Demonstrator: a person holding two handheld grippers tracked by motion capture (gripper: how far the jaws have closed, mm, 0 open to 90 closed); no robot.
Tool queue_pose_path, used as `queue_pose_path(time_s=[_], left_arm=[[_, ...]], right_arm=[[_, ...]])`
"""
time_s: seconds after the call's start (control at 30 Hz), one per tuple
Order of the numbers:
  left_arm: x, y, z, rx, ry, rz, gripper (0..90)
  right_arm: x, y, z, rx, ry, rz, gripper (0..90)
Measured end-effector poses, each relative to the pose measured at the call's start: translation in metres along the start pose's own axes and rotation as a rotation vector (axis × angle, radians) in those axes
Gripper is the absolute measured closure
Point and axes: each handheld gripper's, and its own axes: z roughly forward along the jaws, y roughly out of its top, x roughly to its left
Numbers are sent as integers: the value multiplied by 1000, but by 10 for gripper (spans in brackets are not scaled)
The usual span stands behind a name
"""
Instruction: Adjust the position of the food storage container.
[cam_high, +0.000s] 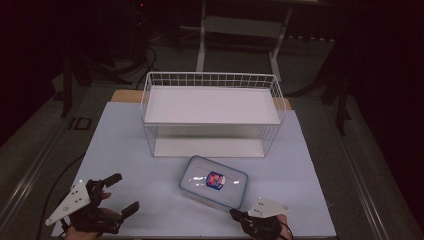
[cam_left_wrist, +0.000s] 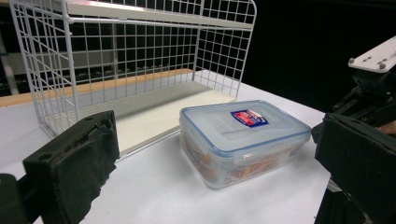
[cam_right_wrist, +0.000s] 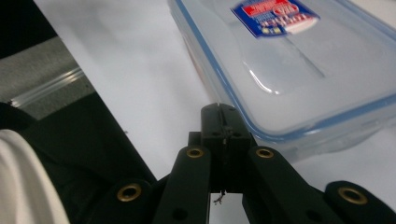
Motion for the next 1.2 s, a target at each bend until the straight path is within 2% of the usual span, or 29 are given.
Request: queue_pose_path(time_s=[0.1, 0.13, 0.2, 0.27, 0.43, 0.53, 0.63, 0.73, 0.83, 0.9, 1.2], left_arm=[[0, 0, 1, 3, -3, 2, 0], [0, -1, 1, 5, -3, 4, 0], [0, -1, 1, 5, -5, 4, 0], [-1, -1, 1, 5, -7, 4, 0], [-1, -1, 2, 9, -9, 5, 0], [-2, -1, 2, 14, -9, 9, 0], [-2, -1, 3, 14, -13, 8, 0], [-3, -2, 4, 17, -15, 7, 0], [-3, -2, 3, 21, -16, 10, 0], [-3, -2, 3, 21, -18, 9, 0], [-3, -3, 5, 23, -20, 3, 0]], right_arm=[[-3, 0, 0, 1, 10, 12, 900], [-3, 0, -1, 4, -5, 7, 900], [-3, 0, -1, 4, -5, 7, 900], [-8, 0, -3, 6, -36, 18, 900], [-21, -2, -7, 3, -77, 78, 900], [-27, -2, -9, -2, -95, 94, 900], [-25, -1, -8, -11, -59, 86, 900], [-23, -1, -4, 0, -50, 64, 900], [-25, 0, 0, 15, -60, 58, 900], [-26, 0, -1, 19, -87, 53, 900], [-45, 0, -7, 5, -137, 95, 900]])
